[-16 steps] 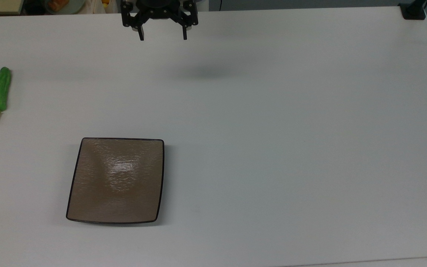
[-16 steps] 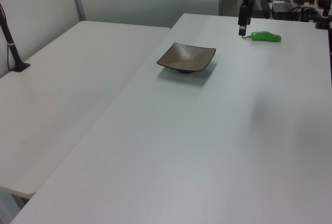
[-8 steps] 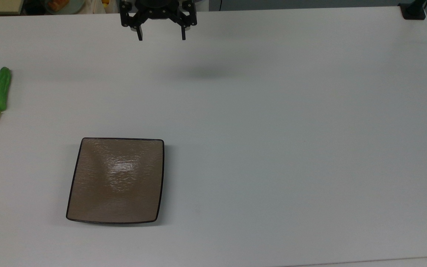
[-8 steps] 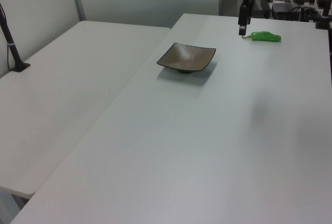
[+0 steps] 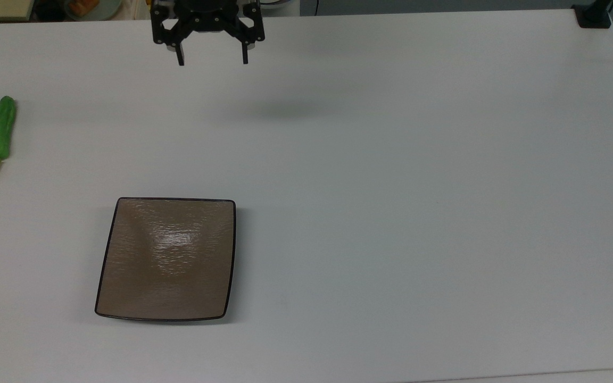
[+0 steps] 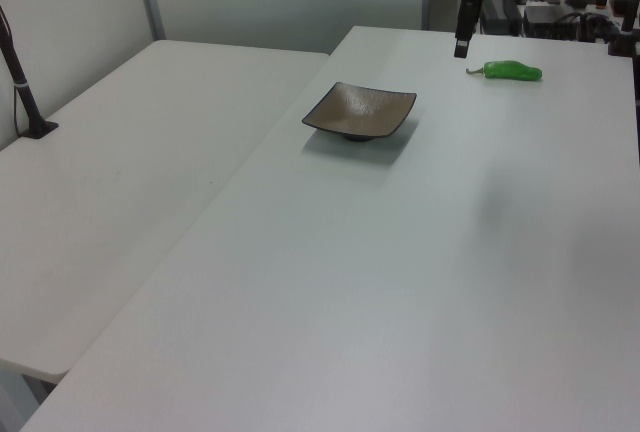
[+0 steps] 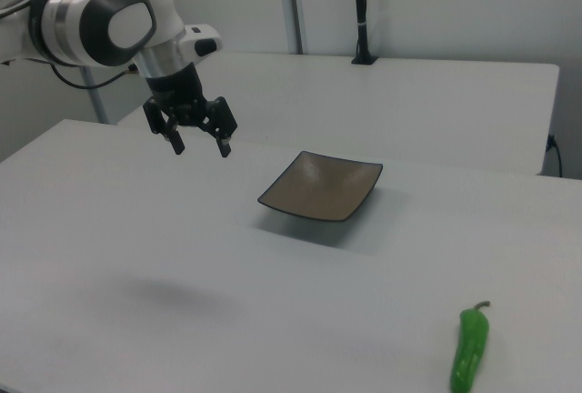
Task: Chili peppers are placed on a ceramic plate
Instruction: 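Move the open gripper toward the green chili pepper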
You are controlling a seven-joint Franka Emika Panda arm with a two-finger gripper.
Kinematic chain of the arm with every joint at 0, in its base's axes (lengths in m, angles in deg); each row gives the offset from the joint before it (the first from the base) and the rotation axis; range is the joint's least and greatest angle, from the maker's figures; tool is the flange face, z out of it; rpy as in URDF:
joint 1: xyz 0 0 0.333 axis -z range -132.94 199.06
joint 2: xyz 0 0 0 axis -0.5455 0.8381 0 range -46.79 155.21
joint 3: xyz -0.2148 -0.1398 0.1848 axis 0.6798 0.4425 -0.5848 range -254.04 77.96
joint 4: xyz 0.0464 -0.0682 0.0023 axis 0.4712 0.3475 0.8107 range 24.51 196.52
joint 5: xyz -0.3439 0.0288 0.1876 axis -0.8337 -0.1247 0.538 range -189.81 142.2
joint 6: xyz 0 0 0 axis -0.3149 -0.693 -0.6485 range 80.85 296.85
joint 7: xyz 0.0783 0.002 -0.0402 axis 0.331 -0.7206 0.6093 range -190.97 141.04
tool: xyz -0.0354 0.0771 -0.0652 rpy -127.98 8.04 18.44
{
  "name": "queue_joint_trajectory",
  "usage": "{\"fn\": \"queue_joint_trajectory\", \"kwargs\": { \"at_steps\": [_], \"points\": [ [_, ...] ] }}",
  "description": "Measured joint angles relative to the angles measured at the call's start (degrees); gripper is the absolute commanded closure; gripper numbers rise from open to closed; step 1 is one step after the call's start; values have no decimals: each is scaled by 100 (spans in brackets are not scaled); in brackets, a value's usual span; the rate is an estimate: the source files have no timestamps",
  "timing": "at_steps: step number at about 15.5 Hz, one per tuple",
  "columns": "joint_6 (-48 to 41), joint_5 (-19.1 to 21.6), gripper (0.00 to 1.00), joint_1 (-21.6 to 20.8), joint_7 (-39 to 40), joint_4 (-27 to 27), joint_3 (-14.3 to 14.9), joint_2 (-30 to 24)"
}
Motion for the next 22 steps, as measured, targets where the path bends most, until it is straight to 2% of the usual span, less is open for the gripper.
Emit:
{"fn": "queue_joint_trajectory", "kwargs": {
  "at_steps": [5, 14, 22],
  "points": [
    [125, -317, 0, 150, 314, 2, 105, 117],
    [700, -327, 0, 269, 744, 5, 811, 194],
    [1789, -514, 0, 382, 855, 48, 1258, 891]
  ]
}}
